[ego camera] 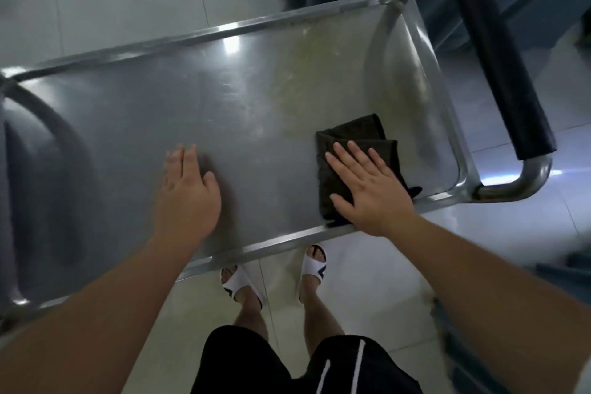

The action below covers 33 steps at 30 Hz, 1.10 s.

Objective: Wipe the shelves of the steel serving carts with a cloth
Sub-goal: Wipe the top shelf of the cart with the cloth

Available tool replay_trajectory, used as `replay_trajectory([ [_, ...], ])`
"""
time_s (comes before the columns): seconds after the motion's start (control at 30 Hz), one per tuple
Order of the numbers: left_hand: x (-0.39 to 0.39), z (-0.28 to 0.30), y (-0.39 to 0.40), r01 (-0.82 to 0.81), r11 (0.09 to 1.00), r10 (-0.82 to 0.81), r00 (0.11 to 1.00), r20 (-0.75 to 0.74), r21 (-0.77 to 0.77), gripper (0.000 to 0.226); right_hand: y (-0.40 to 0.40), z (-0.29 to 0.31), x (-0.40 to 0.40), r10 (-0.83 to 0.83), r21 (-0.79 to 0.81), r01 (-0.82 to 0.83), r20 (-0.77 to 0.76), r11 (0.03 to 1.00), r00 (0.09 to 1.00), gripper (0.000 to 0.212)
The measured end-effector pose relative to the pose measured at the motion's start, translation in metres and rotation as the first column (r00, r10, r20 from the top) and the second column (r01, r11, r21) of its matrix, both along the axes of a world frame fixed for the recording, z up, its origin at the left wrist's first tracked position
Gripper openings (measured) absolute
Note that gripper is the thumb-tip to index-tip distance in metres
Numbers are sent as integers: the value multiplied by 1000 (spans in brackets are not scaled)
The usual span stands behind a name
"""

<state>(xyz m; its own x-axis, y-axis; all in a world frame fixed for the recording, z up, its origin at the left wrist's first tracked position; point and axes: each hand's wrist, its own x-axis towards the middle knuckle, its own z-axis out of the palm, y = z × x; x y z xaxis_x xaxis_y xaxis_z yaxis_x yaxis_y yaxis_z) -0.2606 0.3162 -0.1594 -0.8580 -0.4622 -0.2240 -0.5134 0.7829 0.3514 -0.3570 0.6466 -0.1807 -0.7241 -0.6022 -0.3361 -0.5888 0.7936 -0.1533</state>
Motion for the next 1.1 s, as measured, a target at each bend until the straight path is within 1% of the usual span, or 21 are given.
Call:
replay_trajectory([
  [0.17, -12, -11, 7, 11, 995, -13, 1000, -11, -98, 64, 50, 1, -28, -70, 73, 73, -47, 995, 996, 78],
  [0.27, -20, -14, 7, -27, 994, 27, 1000, -7, -106, 65, 74, 1, -42, -211, 60, 216, -83, 974, 974, 77],
  [0.37, -26, -21, 1, -26, 993, 25, 1000, -7, -118, 63, 83, -1, -50, -427, 30, 434, -123, 901, 896, 76],
  [0.43, -27, -25, -8, -30, 989, 27, 999, -22, -142, 62, 76, -4, -51, -525, 19, 534, -155, 845, 837, 77],
  [0.57, -32, -33, -33, -47, 978, 38, 998, -45, -202, 60, 57, -9, -47, -650, -5, 657, -148, 754, 745, 77],
  [0.7, -36, -45, -40, -73, 980, 59, 995, -82, -186, 61, 28, -7, -36, -740, -7, 743, -95, 670, 666, 77],
  [0.73, -36, -49, -39, -79, 980, 62, 994, -95, -184, 62, 16, -7, -30, -738, -12, 740, -100, 672, 668, 77],
  [0.77, -35, -52, -39, -85, 979, 65, 992, -108, -187, 63, 1, -7, -22, -716, -17, 720, -115, 694, 688, 77],
  [0.87, -34, -56, -41, -95, 976, 70, 989, -133, -194, 67, -61, -5, 11, -586, -55, 585, -139, 809, 798, 79],
  [0.93, -34, -58, -41, -98, 976, 69, 987, -148, -193, 68, -110, -8, 29, -467, -81, 461, -84, 884, 880, 81],
  [1.0, -34, -59, -41, -93, 976, 64, 986, -151, -195, 69, -159, -13, 37, -295, -122, 290, -27, 949, 955, 80],
  [1.03, -34, -59, -41, -93, 977, 64, 987, -149, -194, 70, -183, -15, 34, -187, -150, 181, -26, 972, 982, 79],
  [1.1, -34, -59, -44, -109, 979, 85, 987, -140, -170, 70, -218, -18, 20, 67, -173, -73, -40, 982, 997, 74],
])
